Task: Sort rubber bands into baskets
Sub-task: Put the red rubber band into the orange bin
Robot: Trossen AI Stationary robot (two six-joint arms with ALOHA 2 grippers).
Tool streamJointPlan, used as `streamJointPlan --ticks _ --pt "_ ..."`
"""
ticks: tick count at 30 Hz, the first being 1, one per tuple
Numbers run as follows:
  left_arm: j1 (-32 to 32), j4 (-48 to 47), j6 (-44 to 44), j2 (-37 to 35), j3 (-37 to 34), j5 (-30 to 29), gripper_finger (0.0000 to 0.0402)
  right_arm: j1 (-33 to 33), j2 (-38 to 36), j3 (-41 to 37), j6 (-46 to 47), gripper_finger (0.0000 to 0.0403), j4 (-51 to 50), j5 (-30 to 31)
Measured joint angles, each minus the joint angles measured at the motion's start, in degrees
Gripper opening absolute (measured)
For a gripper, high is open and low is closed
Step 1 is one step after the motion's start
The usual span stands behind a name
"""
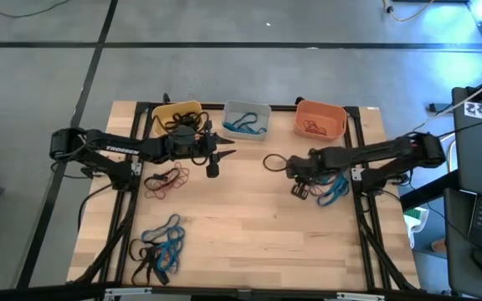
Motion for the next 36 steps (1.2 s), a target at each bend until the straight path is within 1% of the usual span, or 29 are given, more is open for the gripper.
streamJointPlan --ticks 4,9,14,17,23,28,31,36 --pt "0.0 0.0 0.0 0.0 0.0 0.0 0.013 -0.8 -5.5 0.0 0.0 0.0003 -0.2 6.4" --pt "0.0 0.0 -0.2 0.0 0.0 0.0 0.013 -4.7 -11.3 0.1 -1.8 0.0002 -0.2 13.3" --pt "0.0 0.0 -0.2 0.0 0.0 0.0 0.013 -9.6 -15.9 0.1 -6.2 0.0002 0.9 20.2" --pt "0.0 0.0 -0.1 0.0 0.0 0.0 0.013 -12.7 -18.1 0.1 -9.8 0.0002 3.1 22.6" --pt "0.0 0.0 -0.1 0.0 0.0 0.0 0.013 -19.5 -19.9 0.1 -17.4 0.0002 8.8 24.0" --pt "0.0 0.0 -0.1 0.0 0.0 0.0 0.013 -26.9 -19.2 0.1 -24.5 0.0002 13.4 24.0" --pt "0.0 0.0 -0.1 0.0 0.0 0.0 0.013 -31.1 -18.4 0.1 -26.9 0.0003 15.0 23.8" --pt "0.0 0.0 0.0 0.0 0.0 0.0 0.013 -37.0 -17.7 0.1 -28.3 0.0003 15.6 18.9"
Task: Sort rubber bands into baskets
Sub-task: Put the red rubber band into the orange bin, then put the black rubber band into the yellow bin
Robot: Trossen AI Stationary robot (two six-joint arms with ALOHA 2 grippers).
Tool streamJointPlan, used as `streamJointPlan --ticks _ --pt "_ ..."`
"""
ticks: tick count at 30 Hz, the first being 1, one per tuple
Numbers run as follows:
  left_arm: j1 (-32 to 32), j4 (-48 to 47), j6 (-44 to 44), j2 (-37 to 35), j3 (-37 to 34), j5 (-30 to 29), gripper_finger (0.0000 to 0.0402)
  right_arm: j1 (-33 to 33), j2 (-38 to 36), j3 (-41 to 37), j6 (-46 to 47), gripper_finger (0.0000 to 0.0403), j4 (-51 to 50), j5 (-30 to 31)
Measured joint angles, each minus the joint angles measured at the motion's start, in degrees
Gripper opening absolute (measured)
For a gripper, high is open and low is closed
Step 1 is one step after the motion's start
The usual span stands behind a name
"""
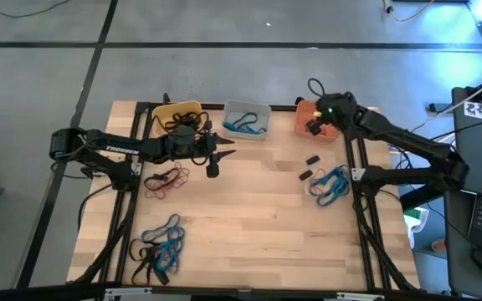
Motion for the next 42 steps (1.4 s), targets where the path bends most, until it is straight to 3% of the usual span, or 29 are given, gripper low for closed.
streamJointPlan --ticks 11,14,21,25,31,38,42 --pt "0.0 0.0 -0.1 0.0 0.0 0.0 0.013 -8.0 7.2 0.0 0.1 0.0015 -3.4 -7.5" --pt "0.0 0.0 0.0 0.0 0.0 0.0 0.013 -8.9 9.9 0.0 0.8 0.0052 -4.5 -7.5" --pt "0.0 0.0 0.0 0.0 0.0 0.0 0.013 -8.7 11.5 0.6 2.2 0.0183 -10.1 -8.2" --pt "0.0 0.0 0.0 0.0 0.0 0.0 0.013 -8.0 9.4 1.3 3.6 0.0227 -15.3 -16.4" --pt "0.0 0.0 0.0 0.0 0.0 0.0 0.013 0.6 6.3 1.2 5.4 0.024 -16.2 -25.5" --pt "-2.0 -1.1 0.0 0.0 0.0 0.0 0.013 16.3 6.4 -2.8 7.2 0.0237 2.2 -22.9" --pt "-4.9 -9.1 -0.7 -1.0 1.0 -3.7 0.013 22.4 6.4 -7.3 6.3 0.0237 12.8 -20.8"
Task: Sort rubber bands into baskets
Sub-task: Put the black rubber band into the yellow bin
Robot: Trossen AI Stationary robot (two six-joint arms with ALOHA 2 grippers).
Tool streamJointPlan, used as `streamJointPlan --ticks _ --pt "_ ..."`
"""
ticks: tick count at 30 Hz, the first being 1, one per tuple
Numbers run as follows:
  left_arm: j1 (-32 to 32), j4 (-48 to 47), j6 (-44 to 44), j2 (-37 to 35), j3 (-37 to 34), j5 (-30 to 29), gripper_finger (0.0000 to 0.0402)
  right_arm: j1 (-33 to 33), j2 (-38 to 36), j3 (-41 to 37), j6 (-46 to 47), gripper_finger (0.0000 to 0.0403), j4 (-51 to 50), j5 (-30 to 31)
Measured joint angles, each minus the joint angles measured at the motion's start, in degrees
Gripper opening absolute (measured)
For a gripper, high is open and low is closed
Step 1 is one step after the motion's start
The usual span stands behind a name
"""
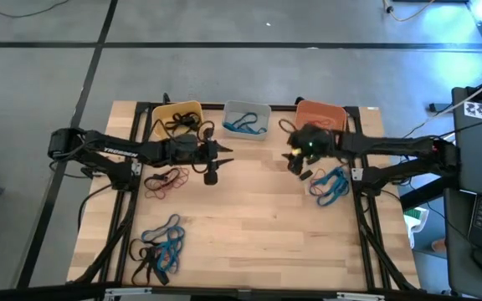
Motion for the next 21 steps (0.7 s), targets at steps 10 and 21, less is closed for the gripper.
streamJointPlan --ticks 10,21 --pt "-8.4 -35.4 -19.4 -7.8 4.1 -4.6 0.013 6.2 0.0 -8.3 1.5 0.0237 10.4 2.0" --pt "-12.6 -67.8 -47.5 -13.3 4.3 -5.7 0.013 6.5 0.2 -9.2 2.6 0.0237 14.3 2.0"
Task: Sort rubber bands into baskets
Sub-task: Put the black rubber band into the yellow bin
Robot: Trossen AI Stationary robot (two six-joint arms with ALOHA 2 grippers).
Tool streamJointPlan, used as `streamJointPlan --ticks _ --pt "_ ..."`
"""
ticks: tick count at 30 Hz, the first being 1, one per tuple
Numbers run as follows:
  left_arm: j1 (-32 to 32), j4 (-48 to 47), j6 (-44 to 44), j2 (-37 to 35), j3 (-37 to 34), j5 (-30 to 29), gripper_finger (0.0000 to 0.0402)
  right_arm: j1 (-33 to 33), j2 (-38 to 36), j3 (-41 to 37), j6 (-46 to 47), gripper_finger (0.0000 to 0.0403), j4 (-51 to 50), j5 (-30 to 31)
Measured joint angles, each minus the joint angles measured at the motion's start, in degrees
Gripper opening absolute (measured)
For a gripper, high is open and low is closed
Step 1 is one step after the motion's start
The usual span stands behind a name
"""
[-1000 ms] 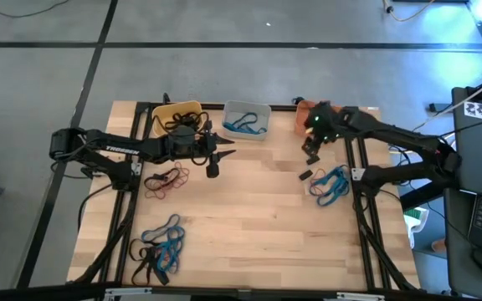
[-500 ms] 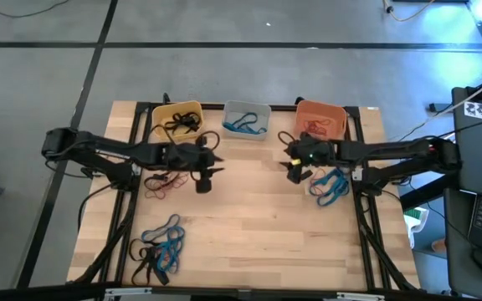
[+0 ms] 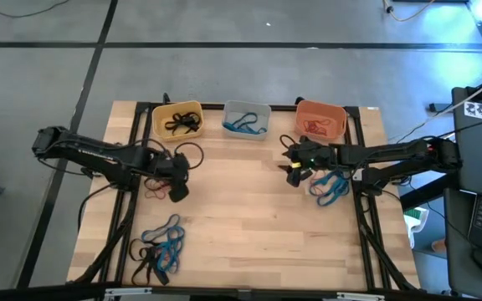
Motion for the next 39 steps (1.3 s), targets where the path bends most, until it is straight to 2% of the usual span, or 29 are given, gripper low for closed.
streamJointPlan --ticks 4,7,18,23,31,39 --pt "2.1 -7.2 -6.7 0.4 0.0 -6.7 0.013 0.0 0.1 0.0 -0.4 0.0237 2.7 0.0" --pt "4.2 -8.8 -8.1 1.5 -0.3 -7.8 0.013 0.0 0.1 0.0 -1.1 0.0237 3.7 0.0" --pt "7.8 -13.3 -10.2 9.5 -2.8 -7.7 0.013 0.0 0.2 0.0 -1.5 0.0237 3.8 -0.1" --pt "8.4 -17.5 -9.3 13.1 -2.8 -4.8 0.013 0.0 0.2 0.0 -1.5 0.0237 3.8 -0.1" --pt "8.5 -14.2 -1.6 17.8 -2.8 -2.0 0.013 0.0 0.2 0.0 -1.5 0.0237 3.8 -0.2" --pt "8.5 -14.0 -0.8 19.2 -4.1 -0.9 0.013 0.0 0.2 0.0 -1.5 0.0237 3.8 -0.2"
